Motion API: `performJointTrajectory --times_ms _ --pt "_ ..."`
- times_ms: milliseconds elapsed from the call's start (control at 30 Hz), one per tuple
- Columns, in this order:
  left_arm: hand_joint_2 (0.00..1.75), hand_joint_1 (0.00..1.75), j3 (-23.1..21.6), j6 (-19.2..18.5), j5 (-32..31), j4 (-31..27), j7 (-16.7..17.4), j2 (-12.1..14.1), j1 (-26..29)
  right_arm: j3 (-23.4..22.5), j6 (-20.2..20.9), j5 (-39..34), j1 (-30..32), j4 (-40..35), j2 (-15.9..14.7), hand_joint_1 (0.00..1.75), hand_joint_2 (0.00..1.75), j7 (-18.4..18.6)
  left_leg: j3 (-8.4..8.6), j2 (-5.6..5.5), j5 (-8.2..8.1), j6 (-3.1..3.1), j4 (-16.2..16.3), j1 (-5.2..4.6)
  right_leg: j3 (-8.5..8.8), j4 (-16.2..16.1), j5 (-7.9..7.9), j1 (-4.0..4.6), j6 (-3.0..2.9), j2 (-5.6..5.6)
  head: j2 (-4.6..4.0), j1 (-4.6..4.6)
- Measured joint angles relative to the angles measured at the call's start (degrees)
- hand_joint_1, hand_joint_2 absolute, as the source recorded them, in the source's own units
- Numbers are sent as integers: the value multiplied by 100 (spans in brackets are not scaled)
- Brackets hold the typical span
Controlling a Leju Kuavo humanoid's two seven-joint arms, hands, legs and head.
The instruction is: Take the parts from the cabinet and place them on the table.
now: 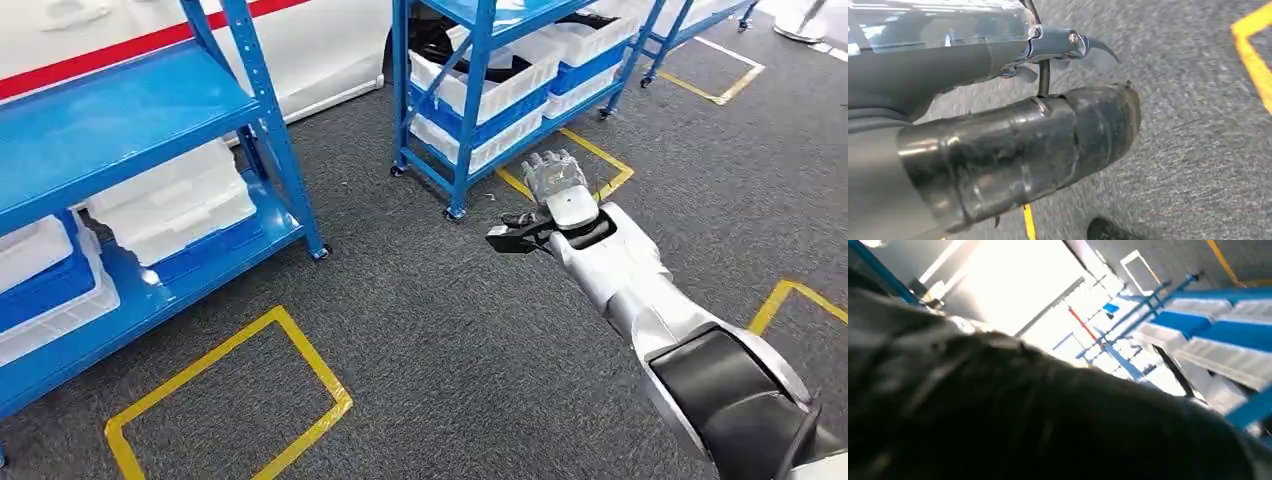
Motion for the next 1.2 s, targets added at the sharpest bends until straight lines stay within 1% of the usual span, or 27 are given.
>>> performJointTrajectory --times_ms 33,67,167,200,267,300,367,400,433,500,533,567,600,700,733,767,800,867,900,933,967,1000,1033,1067,1100,1133,1200 --pt "0 0 0 0 2 0 11 -2 3 0 0 0 -14 0 -4 0 0 0 -17 -72 -13 -18 29 8 221 -508 226 -1 -27 222 0 2" --pt "0 0 0 0 2 0 15 -9 -8 0 0 0 -19 0 -4 0 0 0 -60 -126 -20 -43 58 -13 280 -621 116 -22 -48 455 0 -9" --pt "0 0 0 0 2 0 28 -7 9 0 2 2 -31 -9 9 0 0 -4 -143 -354 39 -170 33 59 312 -689 120 25 -67 276 0 0" --pt "0 0 0 0 2 0 31 -4 36 0 2 2 -46 -13 24 0 0 -4 -156 -428 59 -211 10 37 329 -743 148 2 -106 199 0 0" --pt "0 0 0 2 2 0 33 -9 39 0 0 2 -51 -24 66 0 0 -4 -264 180 -122 -262 253 -1 397 -860 204 -34 -170 62 0 -15" --pt "0 0 0 2 2 0 33 -9 22 0 0 2 -56 -24 66 0 0 -4 -436 345 -333 -285 608 13 412 -867 201 -19 -207 -29 0 -9" --pt "0 0 0 2 2 0 28 -4 13 0 2 2 -52 -22 57 0 0 -4 -884 441 -710 -327 1526 55 413 -859 181 -6 -226 -199 0 -11" --pt "0 0 0 2 2 0 26 -4 13 0 2 2 -48 -22 59 0 0 -7 -1004 456 -746 -348 1766 72 413 -855 172 -6 -222 -278 0 -13" --pt "0 0 0 2 2 0 20 -4 16 0 2 2 -38 -22 68 0 0 -11 -985 464 -650 -368 1724 89 417 -847 160 -8 -213 -349 0 -13" --pt "0 0 0 9 2 0 17 6 23 0 0 2 -38 -22 77 0 0 -33 -551 551 -197 -375 909 103 436 -811 116 -18 -166 -486 0 -13" --pt "0 0 0 11 2 0 17 9 16 0 0 2 -40 -24 79 0 0 -42 -245 710 22 -358 359 101 459 -791 82 -19 -141 -562 0 -13" --pt "0 0 0 13 2 0 17 13 5 0 -2 2 -40 -24 76 0 0 -48 -111 970 -38 -324 72 43 471 -778 52 17 -103 -622 0 -13" --pt "0 0 0 11 2 0 17 15 -4 -2 -4 2 -51 -20 68 0 0 -50 -98 852 -1 -232 62 35 470 -766 33 45 -67 -669 0 4" --pt "0 0 0 7 2 0 17 13 29 -2 -7 2 -59 -48 124 0 0 -63 -130 666 -1 -144 55 8 530 -806 22 61 8 -834 0 7" --pt "0 0 0 2 2 0 17 13 27 -2 -7 2 -62 -55 129 0 0 -63 -77 599 40 -83 -16 76 522 -782 -30 30 48 -799 0 11" --pt "0 0 0 2 2 0 15 13 24 -2 -7 2 -65 -55 129 0 0 -61 -66 537 50 -58 -35 72 483 -630 -151 6 69 -461 0 11" --pt "0 0 0 0 2 0 15 13 10 -2 -4 2 -70 -52 120 0 0 -61 -70 496 60 -22 -34 73 334 -293 -361 -16 69 -254 0 11" --pt "0 0 0 0 2 0 15 13 -2 -2 9 2 -39 -42 90 0 0 -61 -74 341 57 -5 -31 69 -135 650 -770 -10 88 -79 0 11" --pt "0 0 0 0 2 0 13 13 -1 -2 22 2 -17 -37 87 0 0 -61 -76 261 55 -2 -22 59 -323 969 -829 -6 88 -59 0 11" --pt "0 0 0 0 4 0 15 13 7 -2 20 2 1 -37 87 0 0 -63 -75 179 53 -1 -10 54 -375 991 -728 -5 79 -57 0 11" --pt "0 0 2 0 11 0 17 15 11 -2 20 2 6 -37 87 0 0 -63 -74 107 51 -3 4 52 -300 757 -515 -6 64 -54 0 11" --pt "0 0 2 0 17 0 20 15 10 -2 17 2 2 -39 87 0 0 -63 -73 20 44 -12 27 51 -114 303 -219 -6 43 -35 0 11" --pt "0 0 2 0 17 0 20 13 7 -2 15 2 -8 -39 85 0 0 -63 -72 -56 33 -28 50 49 110 -213 65 -6 15 67 0 11" --pt "0 0 2 0 17 2 20 4 14 -2 13 2 -15 -37 83 0 0 -63 -98 -116 25 -41 63 76 255 -605 163 -18 -24 425 0 11" --pt "0 0 2 0 17 0 20 -11 -13 -2 11 4 -13 -37 81 0 0 -66 -157 -185 34 -77 103 43 298 -718 127 -44 -41 594 0 0" --pt "175 0 0 0 20 0 26 -9 -12 -2 11 4 -11 -37 68 0 0 -63 -204 -263 59 -118 88 91 315 -714 118 -18 -22 496 0 7" --pt "175 0 2 2 37 0 28 -11 18 -2 0 7 -13 -48 72 0 0 -63 -213 -400 103 -206 50 131 309 -731 122 12 -54 383 0 4"
